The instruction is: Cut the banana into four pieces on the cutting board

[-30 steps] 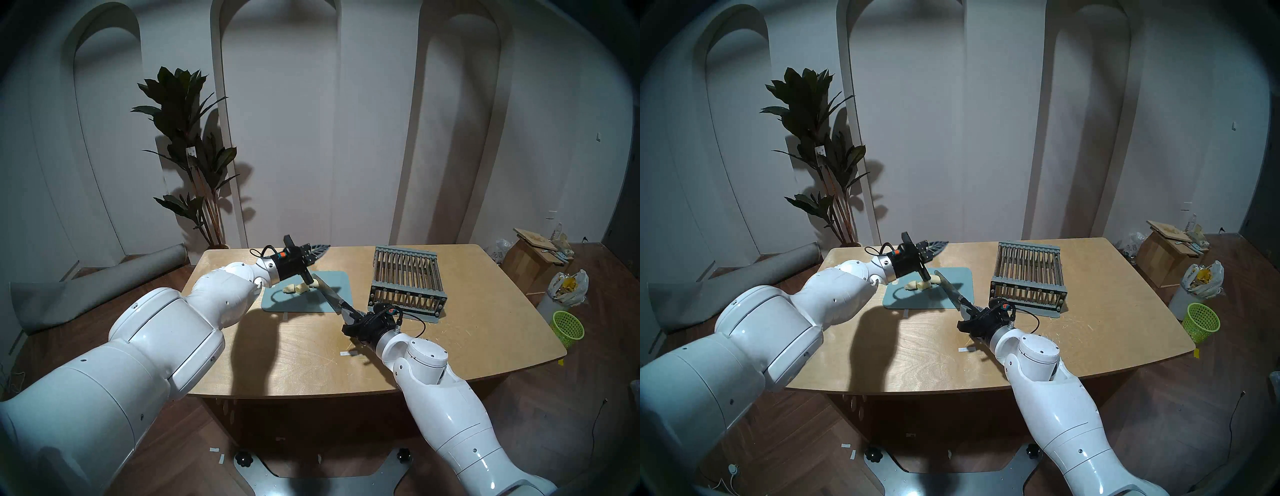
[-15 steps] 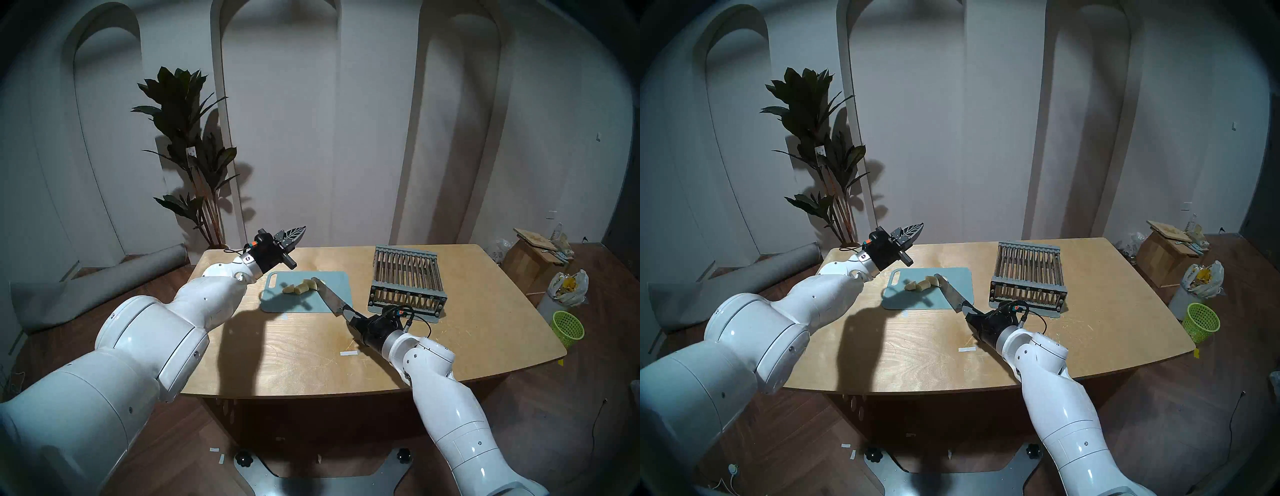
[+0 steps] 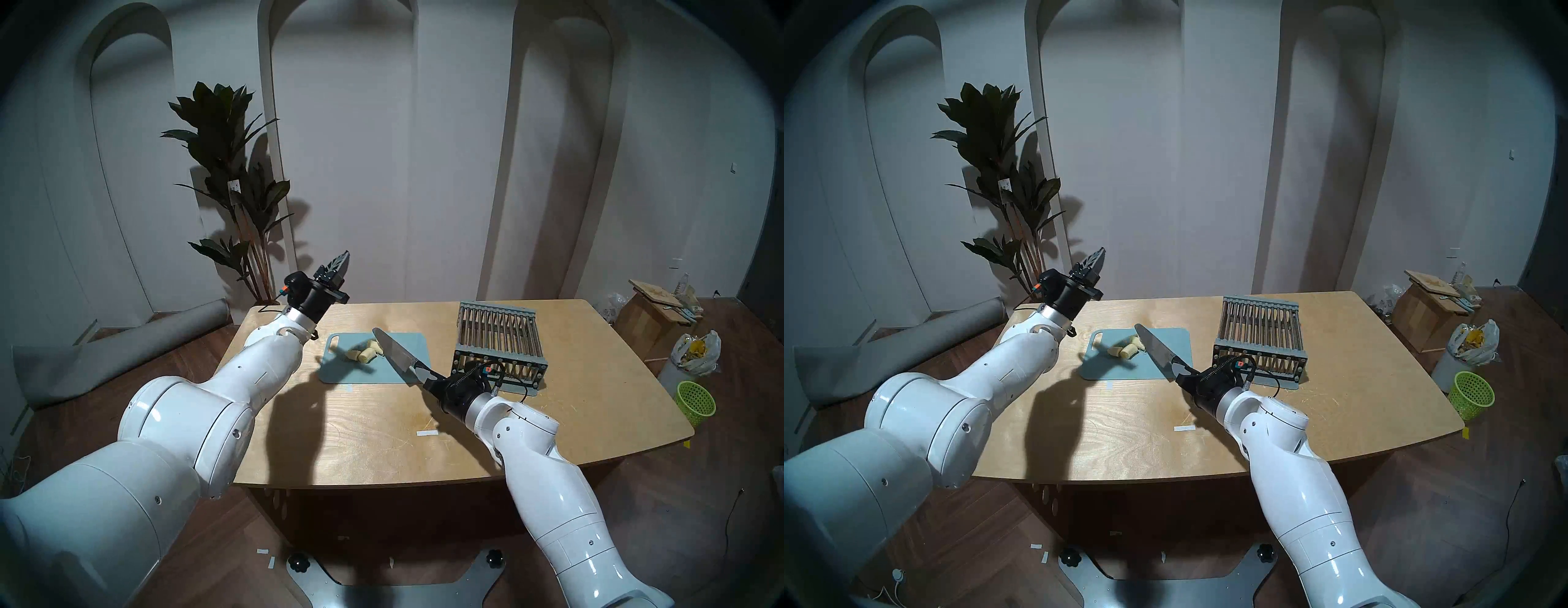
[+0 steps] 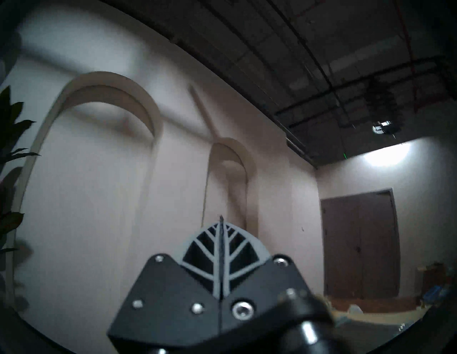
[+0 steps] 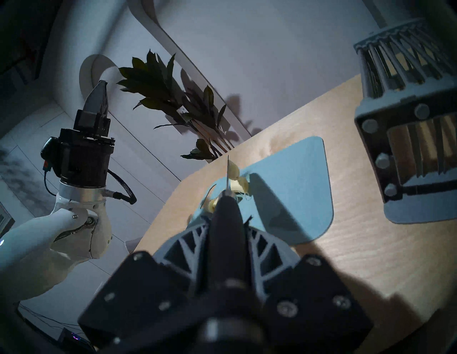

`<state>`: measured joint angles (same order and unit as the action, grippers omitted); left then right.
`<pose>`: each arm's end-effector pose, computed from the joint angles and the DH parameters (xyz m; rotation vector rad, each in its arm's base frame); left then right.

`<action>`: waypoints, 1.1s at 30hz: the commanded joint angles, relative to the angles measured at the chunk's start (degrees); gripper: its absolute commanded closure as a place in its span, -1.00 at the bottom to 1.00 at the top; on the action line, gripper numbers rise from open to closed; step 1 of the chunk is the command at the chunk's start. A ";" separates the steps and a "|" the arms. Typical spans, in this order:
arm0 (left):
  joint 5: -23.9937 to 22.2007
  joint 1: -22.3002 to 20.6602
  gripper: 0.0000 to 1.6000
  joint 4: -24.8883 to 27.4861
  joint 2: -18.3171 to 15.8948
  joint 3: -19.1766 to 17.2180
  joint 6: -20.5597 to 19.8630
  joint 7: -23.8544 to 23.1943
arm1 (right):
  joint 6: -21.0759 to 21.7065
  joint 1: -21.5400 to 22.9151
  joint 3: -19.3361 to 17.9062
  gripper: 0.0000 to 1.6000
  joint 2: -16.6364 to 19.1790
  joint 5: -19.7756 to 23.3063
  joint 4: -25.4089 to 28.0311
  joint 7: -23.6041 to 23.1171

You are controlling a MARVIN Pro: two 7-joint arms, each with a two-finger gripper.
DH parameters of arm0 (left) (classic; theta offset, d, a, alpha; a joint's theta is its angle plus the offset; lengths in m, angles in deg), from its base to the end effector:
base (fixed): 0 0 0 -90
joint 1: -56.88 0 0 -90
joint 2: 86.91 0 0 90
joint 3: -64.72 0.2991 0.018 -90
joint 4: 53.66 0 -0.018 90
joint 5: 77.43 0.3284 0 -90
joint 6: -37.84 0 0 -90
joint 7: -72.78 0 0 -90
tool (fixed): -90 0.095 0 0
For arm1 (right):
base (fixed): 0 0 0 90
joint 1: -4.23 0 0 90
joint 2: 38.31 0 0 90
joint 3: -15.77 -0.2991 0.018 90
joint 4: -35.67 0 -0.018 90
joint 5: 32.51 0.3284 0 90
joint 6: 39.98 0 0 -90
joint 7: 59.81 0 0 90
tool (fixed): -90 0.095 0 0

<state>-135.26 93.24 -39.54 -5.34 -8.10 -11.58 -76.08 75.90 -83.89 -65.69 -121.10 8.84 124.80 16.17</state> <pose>0.6106 0.0275 -0.2502 1.1993 -0.2287 2.2021 0.4287 0.0637 -0.3352 -1.9885 0.0901 -1.2652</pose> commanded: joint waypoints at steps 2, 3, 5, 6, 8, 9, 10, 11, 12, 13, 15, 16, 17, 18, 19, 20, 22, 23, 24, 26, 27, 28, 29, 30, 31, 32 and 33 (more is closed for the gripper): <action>-5.19 1.35 1.00 3.76 -2.67 -5.22 0.36 0.25 | -0.45 -1.37 -0.31 1.00 0.93 -1.42 4.68 1.59; -5.50 2.11 1.00 4.33 -3.73 -5.75 0.55 0.44 | -0.59 -1.89 -0.45 1.00 1.22 -1.67 5.28 1.85; -5.79 3.12 1.00 5.27 -4.61 -6.19 0.47 -0.04 | -0.66 -2.40 -0.48 1.00 1.51 -2.10 6.05 2.34; -5.83 3.53 1.00 5.52 -4.94 -6.30 0.59 -0.07 | -0.63 -2.59 -0.53 1.00 1.56 -2.13 6.26 2.44; -5.92 4.28 1.00 6.18 -5.34 -6.46 0.62 -0.33 | -0.59 -2.92 -0.58 1.00 1.64 -2.20 6.60 2.61; -6.06 4.80 1.00 6.59 -5.56 -6.63 0.61 -0.50 | -0.60 -3.13 -0.61 1.00 1.69 -2.28 6.80 2.72; -6.13 5.50 1.00 7.21 -5.90 -6.80 0.78 -0.43 | -0.70 -3.40 -0.58 1.00 1.77 -2.58 7.14 3.01; -6.28 6.02 1.00 7.72 -6.14 -6.97 0.74 -0.62 | -0.82 -3.59 -0.54 1.00 1.84 -2.75 7.38 3.08; -6.71 6.96 1.00 8.77 -6.58 -7.46 0.82 -0.68 | -0.77 -3.91 -0.57 1.00 1.80 -2.79 7.86 3.27; -6.74 7.44 1.00 9.32 -6.84 -7.56 0.81 -0.84 | -0.99 -4.03 -0.42 1.00 2.00 -3.17 8.15 3.31; -6.68 8.01 1.00 9.99 -7.13 -7.63 1.03 -0.83 | -0.89 -4.20 -0.47 1.00 1.94 -3.15 8.40 3.46; -6.74 8.42 1.00 10.33 -7.27 -7.75 1.15 -0.62 | -1.03 -4.32 -0.36 1.00 2.10 -3.41 8.68 3.49; -6.87 9.03 1.00 11.15 -7.45 -7.96 1.23 -0.52 | -1.02 -4.52 -0.35 1.00 2.12 -3.49 9.04 3.61; -7.05 9.30 1.00 11.44 -7.60 -8.26 1.57 -0.05 | -1.09 -4.62 -0.34 1.00 2.18 -3.63 9.45 3.70; -7.13 9.53 1.00 11.76 -7.79 -8.45 1.74 0.19 | -1.24 -4.68 -0.28 1.00 2.32 -3.86 9.76 3.69; -6.76 9.59 1.00 11.72 -8.18 -8.40 2.45 0.88 | -1.28 -4.72 -0.30 1.00 2.40 -3.97 10.08 3.71; -5.73 10.19 1.00 12.66 -9.27 -8.03 3.69 1.57 | -1.43 -4.95 -0.29 1.00 2.83 -4.65 11.16 3.88; -5.30 10.37 1.00 12.92 -9.55 -7.75 3.96 1.84 | -1.50 -5.05 -0.28 1.00 3.02 -4.88 11.53 3.86; -5.30 10.37 1.00 12.92 -9.55 -7.75 3.96 1.84 | -1.50 -5.05 -0.28 1.00 3.02 -4.88 11.53 3.86; -4.25 10.53 1.00 13.42 -9.98 -6.99 4.36 2.40 | -1.51 -5.21 -0.21 1.00 3.34 -5.33 12.26 3.83; -3.92 10.51 1.00 13.74 -10.02 -6.79 4.30 2.58 | -1.56 -5.29 -0.17 1.00 3.43 -5.51 12.63 3.80; -3.11 10.26 1.00 14.02 -10.36 -6.14 4.22 2.37 | -1.49 -5.32 -0.16 1.00 3.47 -5.57 12.92 3.75; -2.66 10.14 1.00 14.35 -10.46 -5.87 4.26 2.69 | -1.55 -5.36 -0.09 1.00 3.65 -5.90 13.25 3.78; -2.14 9.77 1.00 14.52 -10.61 -5.47 4.01 2.82 | -1.62 -5.34 -0.05 1.00 3.82 -6.16 13.50 3.77; -1.54 9.51 0.19 14.96 -10.84 -5.01 3.79 2.93 | -1.58 -5.39 -0.06 1.00 3.95 -6.33 13.83 3.78; -1.23 9.14 -0.22 15.20 -10.86 -4.68 3.20 3.14 | -1.68 -5.34 -0.06 1.00 4.25 -6.73 14.18 3.84; -0.96 8.87 -1.00 15.53 -10.90 -4.48 3.05 3.29 | -1.68 -5.32 -0.13 1.00 4.38 -6.83 14.45 3.83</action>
<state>-138.56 104.76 -27.27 -14.72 -14.19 -8.00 -73.31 75.19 -89.75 -65.86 -117.35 2.82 135.32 20.27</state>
